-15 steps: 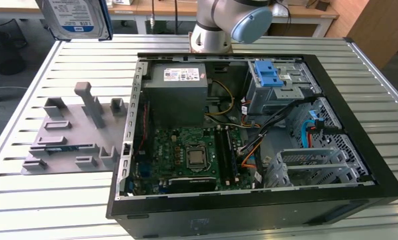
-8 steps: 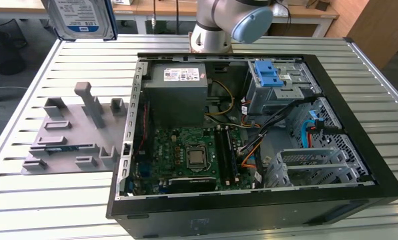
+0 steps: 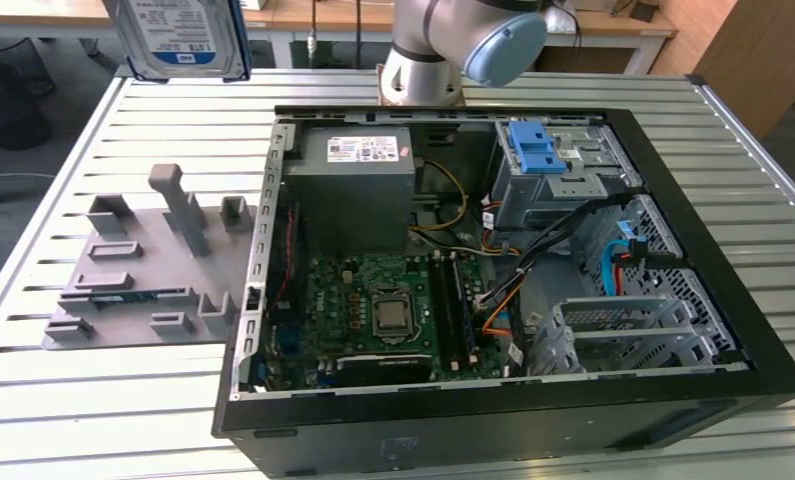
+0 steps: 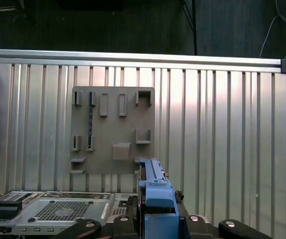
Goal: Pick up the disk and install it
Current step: 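Pick up the disk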
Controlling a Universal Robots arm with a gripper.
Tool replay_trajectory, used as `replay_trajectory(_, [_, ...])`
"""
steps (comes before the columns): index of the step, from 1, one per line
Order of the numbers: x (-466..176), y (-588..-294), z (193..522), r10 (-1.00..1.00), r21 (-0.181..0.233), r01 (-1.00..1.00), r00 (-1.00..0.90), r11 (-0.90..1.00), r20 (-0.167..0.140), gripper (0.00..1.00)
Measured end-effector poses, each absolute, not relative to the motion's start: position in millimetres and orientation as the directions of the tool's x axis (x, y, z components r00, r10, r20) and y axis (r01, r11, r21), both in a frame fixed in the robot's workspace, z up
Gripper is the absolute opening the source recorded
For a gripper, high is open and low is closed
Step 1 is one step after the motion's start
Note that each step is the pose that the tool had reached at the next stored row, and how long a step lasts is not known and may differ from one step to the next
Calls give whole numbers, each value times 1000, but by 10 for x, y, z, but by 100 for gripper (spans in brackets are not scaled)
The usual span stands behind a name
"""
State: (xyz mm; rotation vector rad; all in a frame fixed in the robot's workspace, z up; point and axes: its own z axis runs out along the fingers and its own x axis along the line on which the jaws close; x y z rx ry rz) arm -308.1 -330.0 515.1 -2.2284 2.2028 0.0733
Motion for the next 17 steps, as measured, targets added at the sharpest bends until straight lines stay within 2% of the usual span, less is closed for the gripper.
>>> replay_trajectory(17, [-3035, -3576, 5145, -999, 28, -1000, 4, -5, -38, 36])
